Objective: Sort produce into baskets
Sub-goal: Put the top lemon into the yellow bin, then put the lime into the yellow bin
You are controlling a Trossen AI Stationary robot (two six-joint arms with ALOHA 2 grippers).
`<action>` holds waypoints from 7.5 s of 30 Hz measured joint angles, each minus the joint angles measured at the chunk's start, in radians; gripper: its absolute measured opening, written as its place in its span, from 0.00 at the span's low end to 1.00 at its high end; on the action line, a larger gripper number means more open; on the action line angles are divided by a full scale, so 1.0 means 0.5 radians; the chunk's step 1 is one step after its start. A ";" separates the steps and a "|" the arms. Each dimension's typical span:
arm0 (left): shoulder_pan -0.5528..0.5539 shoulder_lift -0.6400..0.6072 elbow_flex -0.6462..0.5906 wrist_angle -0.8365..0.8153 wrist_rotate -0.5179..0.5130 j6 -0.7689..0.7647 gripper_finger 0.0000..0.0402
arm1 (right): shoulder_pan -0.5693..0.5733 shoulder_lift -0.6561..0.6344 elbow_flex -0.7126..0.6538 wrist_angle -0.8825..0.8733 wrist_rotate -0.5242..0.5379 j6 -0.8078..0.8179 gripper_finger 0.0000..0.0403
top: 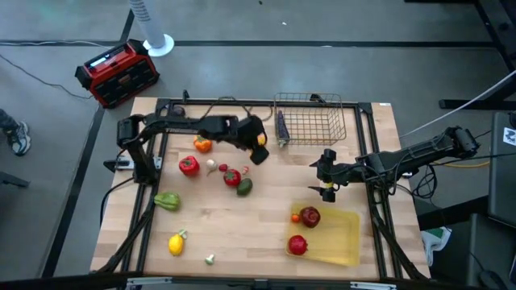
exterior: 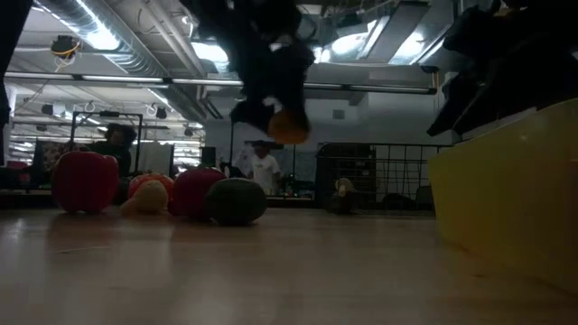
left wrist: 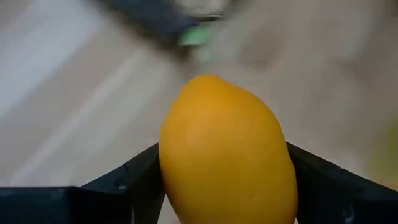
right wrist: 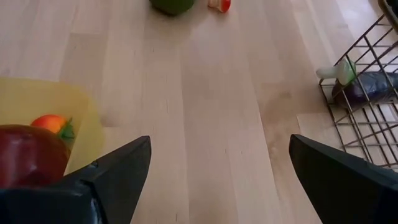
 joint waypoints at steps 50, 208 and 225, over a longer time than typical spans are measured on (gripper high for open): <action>-0.959 0.875 0.021 2.049 -0.230 -0.642 0.68 | 0.000 -0.001 0.510 0.267 0.229 -0.121 0.93; -0.890 0.919 -0.126 2.560 -0.192 -0.106 0.56 | 0.000 -0.001 0.509 0.173 0.228 -0.111 0.93; -0.880 0.911 -0.124 2.379 -0.189 -0.098 0.80 | 0.000 -0.001 0.510 0.172 0.228 -0.112 0.93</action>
